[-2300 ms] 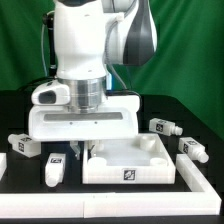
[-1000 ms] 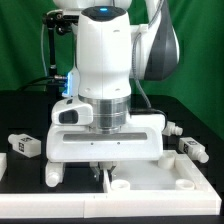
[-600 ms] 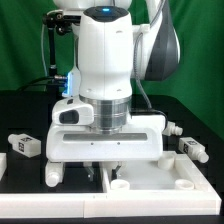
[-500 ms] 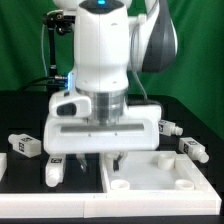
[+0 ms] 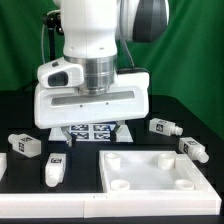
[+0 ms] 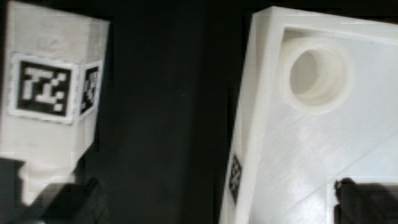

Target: Assemble one leg

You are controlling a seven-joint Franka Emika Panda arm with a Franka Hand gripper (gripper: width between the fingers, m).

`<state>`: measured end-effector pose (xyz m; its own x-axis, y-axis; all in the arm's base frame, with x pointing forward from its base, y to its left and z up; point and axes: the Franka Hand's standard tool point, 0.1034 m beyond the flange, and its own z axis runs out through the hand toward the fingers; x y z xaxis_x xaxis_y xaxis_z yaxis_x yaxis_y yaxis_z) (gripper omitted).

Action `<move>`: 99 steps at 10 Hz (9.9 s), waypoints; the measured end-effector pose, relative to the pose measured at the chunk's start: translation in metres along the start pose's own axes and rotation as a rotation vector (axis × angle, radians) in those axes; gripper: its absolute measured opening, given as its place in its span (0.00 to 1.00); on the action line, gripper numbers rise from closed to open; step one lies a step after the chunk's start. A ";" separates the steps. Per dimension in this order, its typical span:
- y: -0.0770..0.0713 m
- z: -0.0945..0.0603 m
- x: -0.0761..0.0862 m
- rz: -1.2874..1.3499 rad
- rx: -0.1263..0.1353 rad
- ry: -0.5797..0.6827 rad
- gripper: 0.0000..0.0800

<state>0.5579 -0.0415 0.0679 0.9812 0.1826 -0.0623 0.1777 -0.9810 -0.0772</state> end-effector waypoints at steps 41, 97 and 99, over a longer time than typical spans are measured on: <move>0.099 0.066 -0.138 -0.392 -0.353 -0.841 0.81; -0.141 -0.011 0.110 -0.079 -0.029 0.595 0.36; -0.138 -0.006 0.108 -0.076 -0.035 0.600 0.36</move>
Offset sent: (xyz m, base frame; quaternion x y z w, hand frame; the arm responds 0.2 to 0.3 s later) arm -0.0537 -0.0180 -0.0152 -0.0055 -0.0311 -0.2780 0.9601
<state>0.6402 0.1138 0.0777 0.8349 0.1940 0.5151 0.2416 -0.9700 -0.0261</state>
